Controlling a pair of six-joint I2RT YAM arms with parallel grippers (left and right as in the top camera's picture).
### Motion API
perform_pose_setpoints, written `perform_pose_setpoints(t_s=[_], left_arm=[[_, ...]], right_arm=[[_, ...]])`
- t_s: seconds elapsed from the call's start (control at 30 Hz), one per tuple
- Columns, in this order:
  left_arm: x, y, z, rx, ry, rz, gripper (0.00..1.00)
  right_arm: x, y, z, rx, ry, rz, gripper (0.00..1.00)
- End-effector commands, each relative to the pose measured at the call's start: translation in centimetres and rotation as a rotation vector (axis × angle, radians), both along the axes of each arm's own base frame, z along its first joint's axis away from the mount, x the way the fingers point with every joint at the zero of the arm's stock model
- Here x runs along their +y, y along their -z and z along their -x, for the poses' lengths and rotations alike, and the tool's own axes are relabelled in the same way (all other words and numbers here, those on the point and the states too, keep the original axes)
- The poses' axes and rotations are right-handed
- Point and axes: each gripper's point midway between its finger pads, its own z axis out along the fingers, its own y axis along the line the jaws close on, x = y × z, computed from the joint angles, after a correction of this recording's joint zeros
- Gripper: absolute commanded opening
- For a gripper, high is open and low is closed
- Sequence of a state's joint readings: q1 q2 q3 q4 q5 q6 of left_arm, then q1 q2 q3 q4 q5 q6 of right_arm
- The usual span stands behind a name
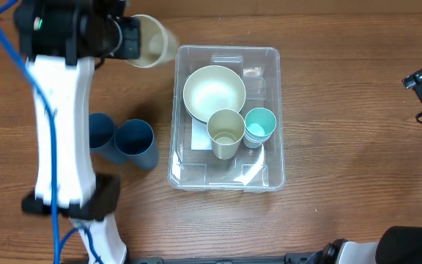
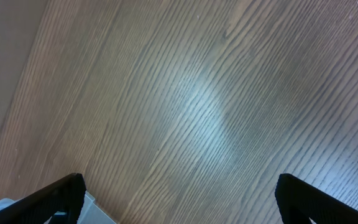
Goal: Pack container
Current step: 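Drop the tall cream cup into the cream cup in the bin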
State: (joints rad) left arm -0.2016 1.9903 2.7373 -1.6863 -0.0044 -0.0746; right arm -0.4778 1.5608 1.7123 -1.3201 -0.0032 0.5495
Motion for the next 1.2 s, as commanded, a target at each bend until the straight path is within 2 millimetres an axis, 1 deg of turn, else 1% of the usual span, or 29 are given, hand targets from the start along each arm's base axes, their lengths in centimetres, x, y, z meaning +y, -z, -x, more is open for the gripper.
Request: perform_pose_setpoints(t_s=[0.0,0.1,0.23,0.33,0.43,0.6,0.73,0.83,0.87,0.93,1.0,1.1,1.17], left_arm=[[-4.7,-2.6,3.2,-0.061,0.150,0.025,0.04],[-6.9,-2.7,4.6,-0.059,0.215,0.028,0.04],[-9.5,-1.6,5.9,-0.014,0.293,0.027,0.04],[-10.8,-0.2,7.0,0.037,0.334,0.011,0.04],[-11.5,0.7,8.0,0.072,0.364,-0.003,0.04],[-11.9,2.1,10.1,0.131,0.397,-0.025,0.04],[-11.3,3.7,10.5,0.184,0.384,-0.061,0.04],[-11.1,5.6,10.8,0.248,0.382,-0.088,0.04],[-10.8,6.5,10.8,0.273,0.373,-0.112,0.04],[-10.0,7.6,10.3,0.291,0.336,-0.162,0.04],[-10.2,8.4,9.6,0.290,0.330,-0.179,0.04],[-10.6,8.7,9.0,0.280,0.330,-0.174,0.04],[-10.8,8.6,8.7,0.266,0.330,-0.168,0.08]], right_arm=[[-0.2,-0.2,-0.1,-0.008,0.008,0.003,1.00],[-0.2,-0.2,-0.1,-0.008,0.008,0.003,1.00],[-0.2,-0.2,-0.1,-0.008,0.008,0.003,1.00],[-0.2,-0.2,-0.1,-0.008,0.008,0.003,1.00],[-0.2,-0.2,-0.1,-0.008,0.008,0.003,1.00],[-0.2,-0.2,-0.1,-0.008,0.008,0.003,1.00],[-0.2,-0.2,-0.1,-0.008,0.008,0.003,1.00],[-0.2,-0.2,-0.1,-0.008,0.008,0.003,1.00],[-0.2,-0.2,-0.1,-0.008,0.008,0.003,1.00],[-0.2,-0.2,-0.1,-0.008,0.008,0.003,1.00],[-0.2,-0.2,-0.1,-0.008,0.008,0.003,1.00],[-0.2,-0.2,-0.1,-0.008,0.008,0.003,1.00],[-0.2,-0.2,-0.1,-0.008,0.008,0.003,1.00]])
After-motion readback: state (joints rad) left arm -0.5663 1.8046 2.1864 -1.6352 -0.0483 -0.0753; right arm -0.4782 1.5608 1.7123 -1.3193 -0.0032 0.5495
